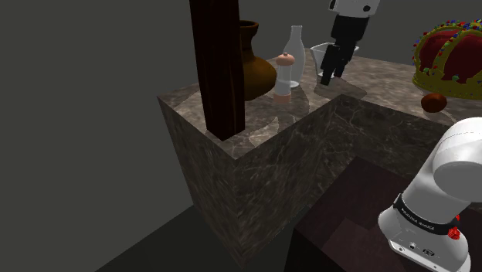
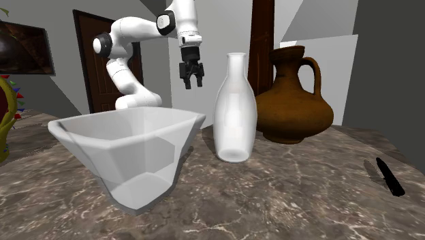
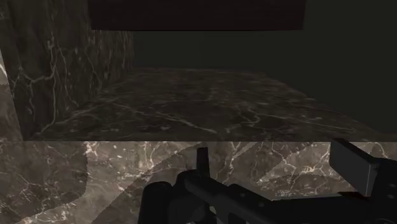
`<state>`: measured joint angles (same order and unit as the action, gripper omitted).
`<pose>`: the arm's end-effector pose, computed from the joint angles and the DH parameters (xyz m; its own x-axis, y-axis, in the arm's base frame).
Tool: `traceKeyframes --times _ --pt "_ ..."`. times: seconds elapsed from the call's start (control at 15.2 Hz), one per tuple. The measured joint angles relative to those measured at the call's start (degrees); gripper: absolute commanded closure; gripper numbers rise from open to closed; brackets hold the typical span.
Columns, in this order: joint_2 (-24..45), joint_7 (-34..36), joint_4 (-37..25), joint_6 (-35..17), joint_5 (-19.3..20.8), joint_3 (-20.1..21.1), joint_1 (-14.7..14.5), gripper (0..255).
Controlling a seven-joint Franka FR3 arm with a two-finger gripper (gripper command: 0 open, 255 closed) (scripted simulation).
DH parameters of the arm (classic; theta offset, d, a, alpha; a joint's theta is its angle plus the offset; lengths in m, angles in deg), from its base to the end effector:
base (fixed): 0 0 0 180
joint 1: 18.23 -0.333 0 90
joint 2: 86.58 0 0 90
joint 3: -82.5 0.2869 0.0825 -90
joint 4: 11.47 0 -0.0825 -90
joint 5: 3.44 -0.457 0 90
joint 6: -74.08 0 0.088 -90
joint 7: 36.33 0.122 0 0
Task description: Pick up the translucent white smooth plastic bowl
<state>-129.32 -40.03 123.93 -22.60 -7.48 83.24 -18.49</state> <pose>0.4224 0.0156 0.5456 0.9948 0.0708 0.0737 0.0751 -0.9955 -0.0570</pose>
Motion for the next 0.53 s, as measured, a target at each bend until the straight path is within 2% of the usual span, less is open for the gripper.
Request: traceKeyframes --times 0.13,0.53 --pt "0.34 -0.56 0.0 -0.32 0.59 -0.39 0.29 0" --pt "6.81 -4.83 -2.43 -4.5 6.3 -3.19 2.93 0"
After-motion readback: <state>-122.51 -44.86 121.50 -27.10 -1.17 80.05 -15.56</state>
